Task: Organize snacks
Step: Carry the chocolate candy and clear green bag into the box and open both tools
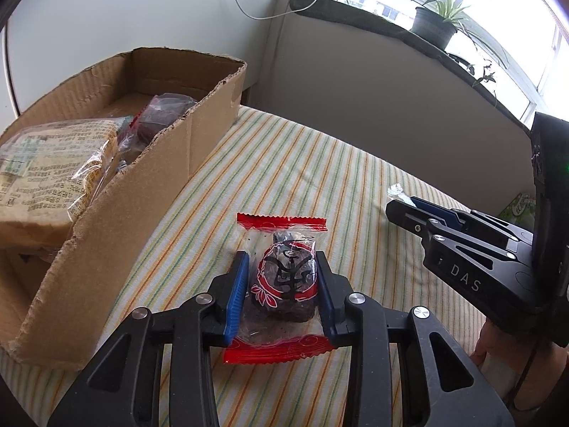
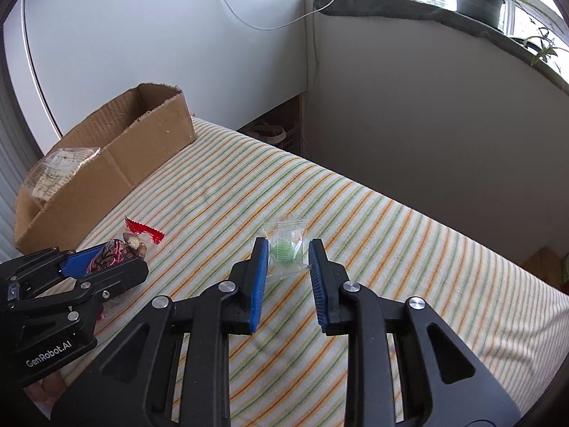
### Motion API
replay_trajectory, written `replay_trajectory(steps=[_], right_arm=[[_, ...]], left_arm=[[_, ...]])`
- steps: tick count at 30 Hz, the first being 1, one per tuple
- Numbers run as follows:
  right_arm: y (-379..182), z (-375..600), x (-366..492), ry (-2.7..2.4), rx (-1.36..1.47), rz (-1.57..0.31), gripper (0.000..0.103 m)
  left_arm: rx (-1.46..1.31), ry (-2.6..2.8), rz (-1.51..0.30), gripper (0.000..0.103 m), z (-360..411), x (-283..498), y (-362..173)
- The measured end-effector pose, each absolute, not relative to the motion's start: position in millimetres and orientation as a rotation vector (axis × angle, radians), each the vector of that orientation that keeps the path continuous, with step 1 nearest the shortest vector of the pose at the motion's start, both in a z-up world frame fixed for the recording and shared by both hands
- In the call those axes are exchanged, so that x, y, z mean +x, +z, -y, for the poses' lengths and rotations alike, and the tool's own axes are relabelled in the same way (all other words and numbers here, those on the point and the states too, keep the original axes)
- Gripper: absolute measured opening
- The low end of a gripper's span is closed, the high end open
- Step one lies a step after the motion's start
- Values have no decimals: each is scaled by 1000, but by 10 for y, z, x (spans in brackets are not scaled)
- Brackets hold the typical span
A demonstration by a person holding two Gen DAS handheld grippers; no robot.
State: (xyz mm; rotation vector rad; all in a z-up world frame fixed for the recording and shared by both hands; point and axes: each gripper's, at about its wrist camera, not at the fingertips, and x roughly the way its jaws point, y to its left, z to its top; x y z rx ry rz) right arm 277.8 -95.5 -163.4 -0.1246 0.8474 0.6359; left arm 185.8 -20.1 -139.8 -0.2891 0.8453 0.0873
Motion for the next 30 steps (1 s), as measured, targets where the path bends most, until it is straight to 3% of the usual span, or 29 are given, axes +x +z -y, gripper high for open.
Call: replay_trajectory(steps=[8, 20, 30], right_arm=[[-1384, 1555, 2200, 508, 67, -789, 24], [-139, 1993, 1087, 375, 54, -542, 24], [101, 1540, 864, 394, -20, -525, 24]], left_arm=[[-161, -28, -707, 34, 539, 1461, -963], [-110, -150, -391, 34, 640, 426, 231], [-169, -169, -321, 34, 329, 174, 396]])
